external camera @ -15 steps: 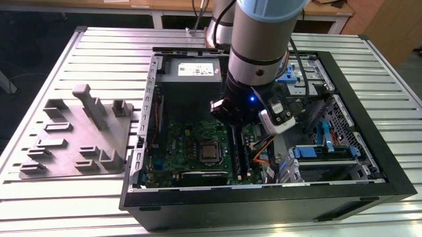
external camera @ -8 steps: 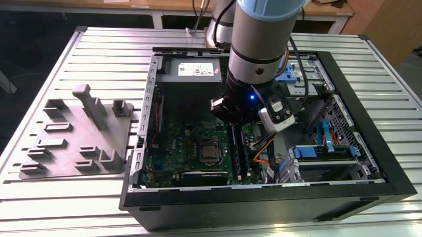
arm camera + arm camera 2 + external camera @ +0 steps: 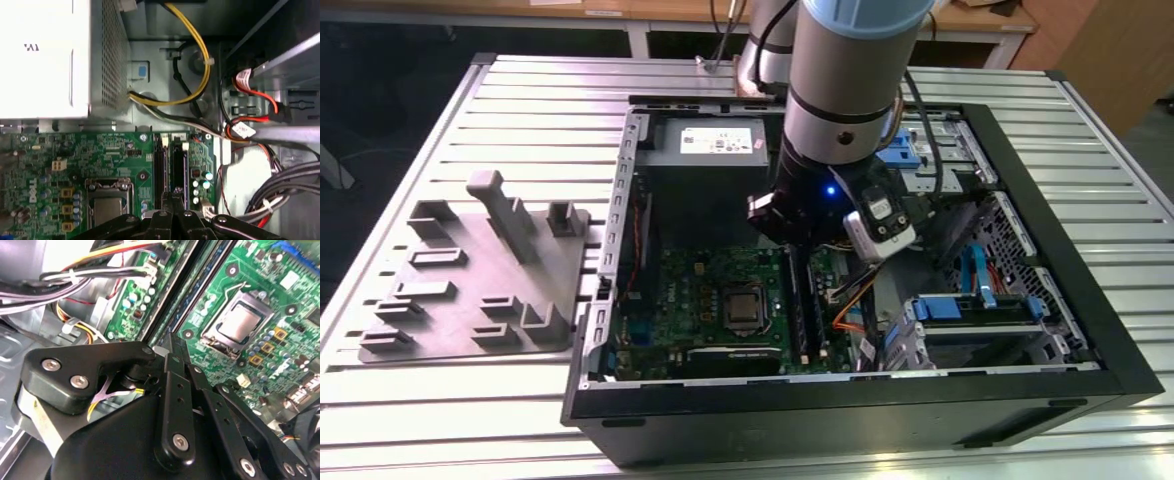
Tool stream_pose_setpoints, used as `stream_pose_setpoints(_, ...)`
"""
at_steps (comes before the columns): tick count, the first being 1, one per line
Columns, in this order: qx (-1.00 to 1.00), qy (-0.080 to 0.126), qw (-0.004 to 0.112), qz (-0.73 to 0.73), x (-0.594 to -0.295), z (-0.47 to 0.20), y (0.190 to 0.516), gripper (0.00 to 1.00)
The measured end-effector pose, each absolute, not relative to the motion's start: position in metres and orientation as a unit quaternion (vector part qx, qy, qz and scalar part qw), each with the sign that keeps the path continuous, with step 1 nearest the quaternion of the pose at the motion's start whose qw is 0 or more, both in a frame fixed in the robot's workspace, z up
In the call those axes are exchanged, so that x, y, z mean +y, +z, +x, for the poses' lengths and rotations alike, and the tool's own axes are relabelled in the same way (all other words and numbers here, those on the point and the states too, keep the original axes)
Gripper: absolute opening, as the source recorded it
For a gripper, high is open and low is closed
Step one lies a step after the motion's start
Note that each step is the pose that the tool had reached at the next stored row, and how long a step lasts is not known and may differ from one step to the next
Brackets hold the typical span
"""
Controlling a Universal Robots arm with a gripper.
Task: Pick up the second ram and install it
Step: 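Press down the second ram until it locks into place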
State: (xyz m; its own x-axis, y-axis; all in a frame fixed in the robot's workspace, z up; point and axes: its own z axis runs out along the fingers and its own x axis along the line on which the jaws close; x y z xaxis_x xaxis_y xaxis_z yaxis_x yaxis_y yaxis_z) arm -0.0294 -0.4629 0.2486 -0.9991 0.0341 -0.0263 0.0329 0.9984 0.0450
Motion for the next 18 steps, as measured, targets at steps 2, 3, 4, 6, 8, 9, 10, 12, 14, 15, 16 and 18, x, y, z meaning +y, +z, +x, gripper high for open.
stream_pose_setpoints(2,1.000,0.022,0.014,0.017,-0.460,-0.029,0.248,0.10)
stream_pose_setpoints(3,1.000,0.022,0.014,0.017,-0.458,-0.030,0.248,0.10)
stream_pose_setpoints(4,1.000,0.022,0.014,0.017,-0.458,-0.030,0.248,0.10)
stream_pose_setpoints(6,1.000,0.022,0.014,0.017,-0.457,-0.030,0.247,0.10)
stream_pose_setpoints(8,1.000,0.022,0.014,0.017,-0.456,-0.030,0.247,0.10)
stream_pose_setpoints(9,1.000,0.023,0.014,0.017,-0.455,-0.030,0.246,0.10)
stream_pose_setpoints(10,1.000,0.022,0.014,0.017,-0.455,-0.030,0.244,0.10)
stream_pose_setpoints(12,1.000,0.022,0.014,0.017,-0.455,-0.030,0.241,0.10)
stream_pose_setpoints(14,1.000,0.022,0.014,0.017,-0.455,-0.030,0.239,0.10)
stream_pose_setpoints(15,1.000,0.022,0.013,0.017,-0.455,-0.030,0.238,0.10)
stream_pose_setpoints(16,1.000,0.022,0.013,0.017,-0.455,-0.030,0.238,0.10)
stream_pose_setpoints(18,1.000,0.022,0.014,0.017,-0.455,-0.030,0.238,0.10)
